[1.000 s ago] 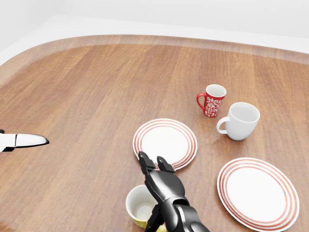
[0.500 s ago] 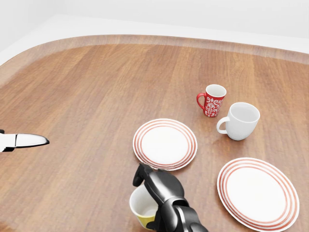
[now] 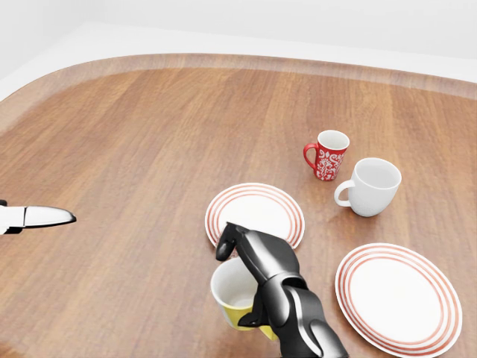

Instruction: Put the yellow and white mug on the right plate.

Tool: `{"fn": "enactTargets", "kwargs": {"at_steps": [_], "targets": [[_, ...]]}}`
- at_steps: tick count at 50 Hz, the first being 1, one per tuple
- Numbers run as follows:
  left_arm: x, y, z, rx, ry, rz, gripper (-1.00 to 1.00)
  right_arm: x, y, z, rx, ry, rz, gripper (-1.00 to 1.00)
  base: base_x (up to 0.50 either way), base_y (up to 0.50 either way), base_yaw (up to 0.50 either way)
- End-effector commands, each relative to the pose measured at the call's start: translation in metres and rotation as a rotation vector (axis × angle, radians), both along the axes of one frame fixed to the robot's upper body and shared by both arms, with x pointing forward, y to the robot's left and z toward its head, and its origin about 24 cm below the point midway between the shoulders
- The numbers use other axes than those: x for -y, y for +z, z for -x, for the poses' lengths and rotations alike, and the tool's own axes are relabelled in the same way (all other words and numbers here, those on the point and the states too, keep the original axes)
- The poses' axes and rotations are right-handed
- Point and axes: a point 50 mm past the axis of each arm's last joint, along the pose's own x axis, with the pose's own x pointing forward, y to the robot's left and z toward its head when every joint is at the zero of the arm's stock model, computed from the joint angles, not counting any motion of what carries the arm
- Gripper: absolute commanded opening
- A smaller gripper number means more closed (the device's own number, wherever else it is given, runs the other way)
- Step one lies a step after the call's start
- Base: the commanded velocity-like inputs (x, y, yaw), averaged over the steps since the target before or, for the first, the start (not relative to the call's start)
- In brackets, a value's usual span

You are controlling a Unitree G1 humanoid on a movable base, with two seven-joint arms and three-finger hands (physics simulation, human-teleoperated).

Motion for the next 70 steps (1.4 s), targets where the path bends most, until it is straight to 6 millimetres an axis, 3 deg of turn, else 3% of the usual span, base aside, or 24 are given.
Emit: {"fn": "enactTargets", "kwargs": {"at_steps": [1, 9, 29, 43, 70], "targets": [[0.000, 0.000, 0.000, 0.002, 0.001, -0.001, 1.00, 0.021, 0.044, -0.014, 0.105, -0.044, -0.026, -1.00, 0.00, 0.00, 0.00], [0.000, -0.001, 0.000, -0.005, 0.002, -0.003, 1.00, 0.046, 0.055, -0.020, 0.129, -0.088, -0.017, -1.00, 0.00, 0.00, 0.00], [0.001, -0.003, 0.001, -0.012, 0.001, -0.008, 1.00, 0.100, 0.055, -0.034, 0.137, -0.199, 0.003, -1.00, 0.00, 0.00, 0.00], [0.001, -0.006, -0.001, -0.025, 0.003, -0.006, 1.00, 0.134, 0.046, -0.045, 0.142, -0.285, 0.008, -1.00, 0.00, 0.00, 0.00], [0.001, -0.008, -0.001, -0.036, 0.006, -0.012, 1.00, 0.190, 0.035, -0.041, 0.074, -0.489, 0.053, -1.00, 0.00, 0.00, 0.00]]}}
